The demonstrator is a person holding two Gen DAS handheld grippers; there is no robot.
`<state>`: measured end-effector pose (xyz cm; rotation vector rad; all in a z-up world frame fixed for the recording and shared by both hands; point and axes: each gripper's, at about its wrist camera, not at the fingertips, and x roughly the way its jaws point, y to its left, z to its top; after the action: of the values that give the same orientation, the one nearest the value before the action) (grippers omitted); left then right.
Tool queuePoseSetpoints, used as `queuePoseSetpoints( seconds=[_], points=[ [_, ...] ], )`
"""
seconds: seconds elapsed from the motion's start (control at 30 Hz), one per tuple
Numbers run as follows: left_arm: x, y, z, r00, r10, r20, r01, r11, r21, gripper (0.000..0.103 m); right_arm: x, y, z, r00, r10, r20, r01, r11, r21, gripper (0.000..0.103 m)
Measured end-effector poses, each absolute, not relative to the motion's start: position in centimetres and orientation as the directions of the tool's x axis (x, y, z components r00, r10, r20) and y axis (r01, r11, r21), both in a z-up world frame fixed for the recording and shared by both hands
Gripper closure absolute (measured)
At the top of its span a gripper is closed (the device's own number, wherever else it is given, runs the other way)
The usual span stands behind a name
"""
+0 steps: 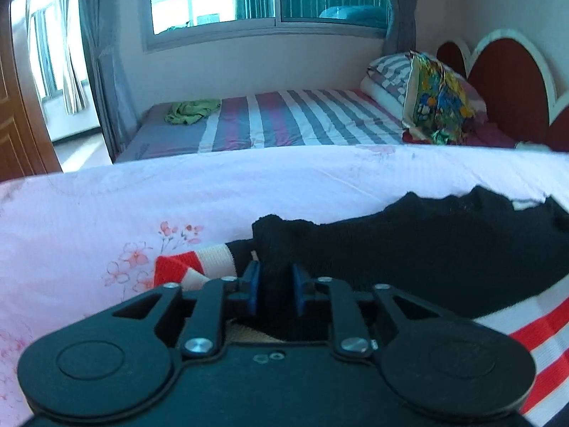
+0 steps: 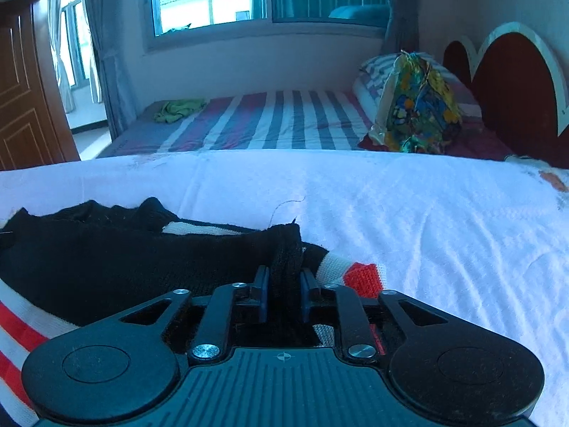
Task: Fold small clothes
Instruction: 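Open both tools and release the black hem, then smooth the folded sweater flat with both tools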
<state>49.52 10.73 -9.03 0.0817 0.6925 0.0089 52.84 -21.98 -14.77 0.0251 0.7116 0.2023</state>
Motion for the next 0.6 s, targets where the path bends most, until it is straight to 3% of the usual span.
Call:
queuePoseSetpoints(
  seconds=[0.1, 0.13, 0.27, 0.4, 0.6],
  points=[
    [49.4, 10.3, -8.8, 0.766, 0.048, -0.641, 0.027, 0.994, 0.108, 0.049, 52.1, -22.0, -14.3, 0.748, 0.184, -0.638, -0.174, 0.982, 0.079, 0.065],
    [49.7, 10.2, -8.9, 0.766, 0.042, -0.642, 0.034, 0.994, 0.106, 0.045, 51.9, -22.0, -14.0, 0.752, 0.184, -0.632, -0.179, 0.981, 0.073, 0.059],
    [49.2, 9.8, -8.2, 0.77, 0.048, -0.636, 0.047, 0.99, 0.132, 0.044, 50.5, -21.6, -12.6, 0.785, 0.168, -0.596, -0.188, 0.982, 0.029, 0.059],
    [47.8, 8.3, -6.0, 0.823, 0.064, -0.565, 0.034, 0.986, 0.161, 0.036, 49.1, -20.7, -10.5, 0.811, 0.213, -0.545, -0.223, 0.974, 0.049, 0.059],
    [46.6, 1.9, -5.6, 0.819, -0.113, -0.562, 0.193, 0.977, 0.085, 0.033, 48.9, -14.6, -10.9, 0.71, 0.366, -0.602, -0.399, 0.913, 0.085, 0.059]
  ],
)
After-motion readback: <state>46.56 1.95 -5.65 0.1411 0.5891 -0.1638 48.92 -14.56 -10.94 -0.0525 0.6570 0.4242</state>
